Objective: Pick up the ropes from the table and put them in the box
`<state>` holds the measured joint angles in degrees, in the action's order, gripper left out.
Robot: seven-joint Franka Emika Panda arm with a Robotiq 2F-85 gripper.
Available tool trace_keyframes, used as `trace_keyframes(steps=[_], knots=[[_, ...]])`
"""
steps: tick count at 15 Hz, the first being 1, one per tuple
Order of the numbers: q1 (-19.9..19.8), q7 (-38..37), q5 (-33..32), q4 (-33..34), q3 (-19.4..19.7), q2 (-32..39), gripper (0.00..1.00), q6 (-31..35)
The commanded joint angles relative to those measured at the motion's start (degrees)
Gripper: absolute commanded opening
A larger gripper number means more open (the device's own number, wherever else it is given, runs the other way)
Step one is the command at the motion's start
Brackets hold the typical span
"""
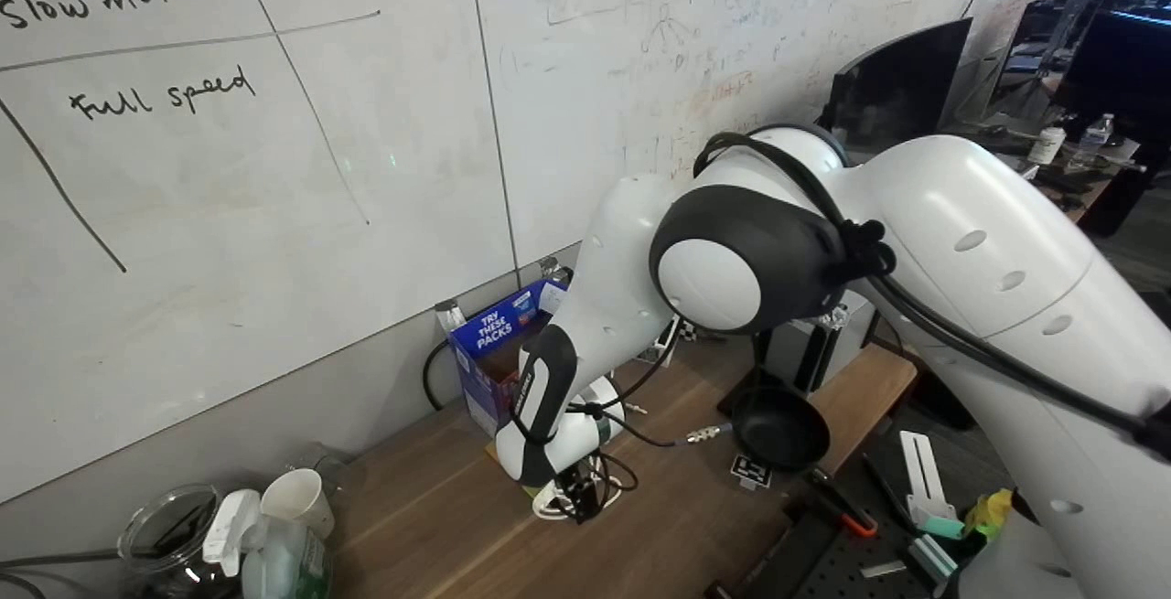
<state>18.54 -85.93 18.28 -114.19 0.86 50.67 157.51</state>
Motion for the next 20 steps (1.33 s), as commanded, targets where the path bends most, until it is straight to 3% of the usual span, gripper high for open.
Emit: trace_keyframes(steps=[1, 16, 17, 18, 20], knots=[[0.3, -1.2, -0.4, -2.8, 0.4, -2.2, 1.00, 2.7], [0.1, -0.4, 0.1, -7.3, -0.2, -3.9, 1.00, 8.3], [0.3, -0.5, -0.1, -7.2, 0.0, -4.0, 0.90, 8.2], [0.5, -0.5, -0.2, -7.2, 0.2, -4.0, 0.74, 8.0], [0.6, -0.5, -0.4, -7.0, 0.3, -4.2, 0.58, 7.7]])
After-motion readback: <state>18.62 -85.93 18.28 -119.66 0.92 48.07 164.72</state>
